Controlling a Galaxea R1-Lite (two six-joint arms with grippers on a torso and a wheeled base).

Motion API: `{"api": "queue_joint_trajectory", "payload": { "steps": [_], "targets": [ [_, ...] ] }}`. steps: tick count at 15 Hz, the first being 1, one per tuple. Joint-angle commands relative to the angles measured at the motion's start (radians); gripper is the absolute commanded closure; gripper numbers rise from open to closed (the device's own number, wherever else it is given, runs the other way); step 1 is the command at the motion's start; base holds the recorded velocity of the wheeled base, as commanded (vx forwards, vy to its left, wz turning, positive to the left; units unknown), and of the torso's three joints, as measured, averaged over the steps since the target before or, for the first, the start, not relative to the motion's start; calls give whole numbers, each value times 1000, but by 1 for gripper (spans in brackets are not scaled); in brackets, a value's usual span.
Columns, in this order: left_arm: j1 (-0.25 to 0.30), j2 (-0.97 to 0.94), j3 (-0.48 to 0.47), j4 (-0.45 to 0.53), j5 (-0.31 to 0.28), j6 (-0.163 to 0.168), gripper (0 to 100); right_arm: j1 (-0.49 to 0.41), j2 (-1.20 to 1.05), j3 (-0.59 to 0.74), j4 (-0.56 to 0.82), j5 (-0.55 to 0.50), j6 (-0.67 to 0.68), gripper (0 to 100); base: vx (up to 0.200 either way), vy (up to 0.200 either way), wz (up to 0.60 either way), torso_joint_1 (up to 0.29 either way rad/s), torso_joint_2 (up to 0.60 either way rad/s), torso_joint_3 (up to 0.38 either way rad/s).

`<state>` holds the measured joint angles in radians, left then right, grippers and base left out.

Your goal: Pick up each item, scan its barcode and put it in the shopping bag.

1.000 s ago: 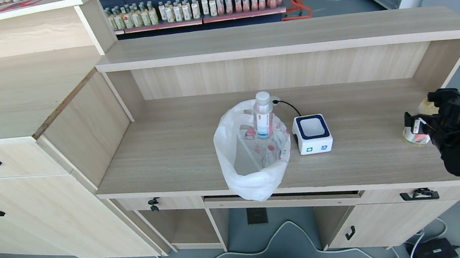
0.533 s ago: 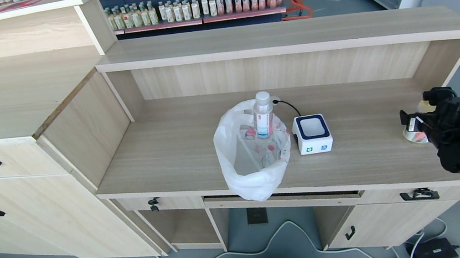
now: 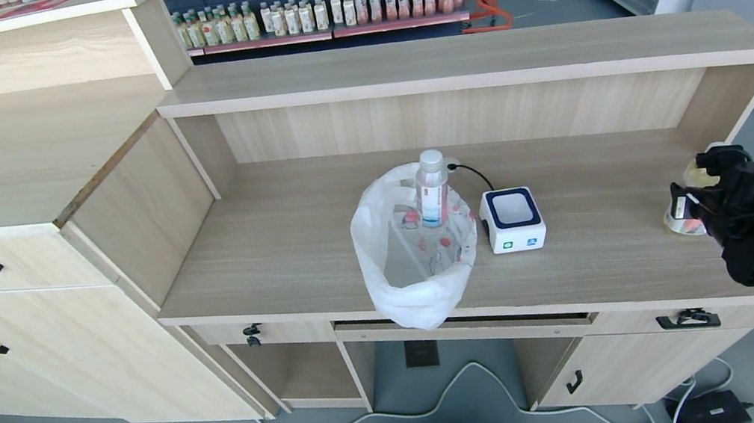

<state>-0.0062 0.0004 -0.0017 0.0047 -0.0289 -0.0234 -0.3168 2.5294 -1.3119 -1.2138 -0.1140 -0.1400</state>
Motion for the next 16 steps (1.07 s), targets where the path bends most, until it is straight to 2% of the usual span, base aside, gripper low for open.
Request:
{"api": "queue_joint_trajectory", "payload": {
  "steps": [1, 4, 5, 6, 7, 8, 11, 12, 13, 14, 16],
  "targets": [
    [0, 0, 0, 0, 0, -1, 0, -11, -4, 19, -10, -1, -4, 100, 0, 0, 0, 0, 0, 0],
    [0, 0, 0, 0, 0, -1, 0, -19, -95, 102, -10, 30, 3, 100, 0, 0, 0, 0, 0, 0],
    [0, 0, 0, 0, 0, -1, 0, -22, -202, 174, 28, 123, 19, 100, 0, 0, 0, 0, 0, 0],
    [0, 0, 0, 0, 0, -1, 0, -24, -351, 261, 129, 232, 45, 100, 0, 0, 0, 0, 0, 0],
    [0, 0, 0, 0, 0, -1, 0, -24, -435, 299, 185, 275, 59, 100, 0, 0, 0, 0, 0, 0],
    [0, 0, 0, 0, 0, -1, 0, -21, -655, 367, 356, 395, 134, 100, 0, 0, 0, 0, 0, 0],
    [0, 0, 0, 0, 0, 0, 0, 38, -1095, 350, 798, 870, 358, 100, 0, 0, 0, 0, 0, 0],
    [0, 0, 0, 0, 0, -1, 0, 73, -1181, 356, 833, 1016, 428, 100, 0, 0, 0, 0, 0, 0],
    [0, 0, 0, 0, 0, -1, 0, 104, -1244, 376, 832, 1094, 511, 100, 0, 0, 0, 0, 0, 0],
    [0, 0, 0, 0, 0, -1, 0, 156, -1291, 388, 832, 1143, 576, 100, 0, 0, 0, 0, 0, 0],
    [0, 0, 0, 0, 0, 0, 0, 275, -1333, 398, 833, 1160, 632, 100, 0, 0, 0, 0, 0, 0]
  ]
}}
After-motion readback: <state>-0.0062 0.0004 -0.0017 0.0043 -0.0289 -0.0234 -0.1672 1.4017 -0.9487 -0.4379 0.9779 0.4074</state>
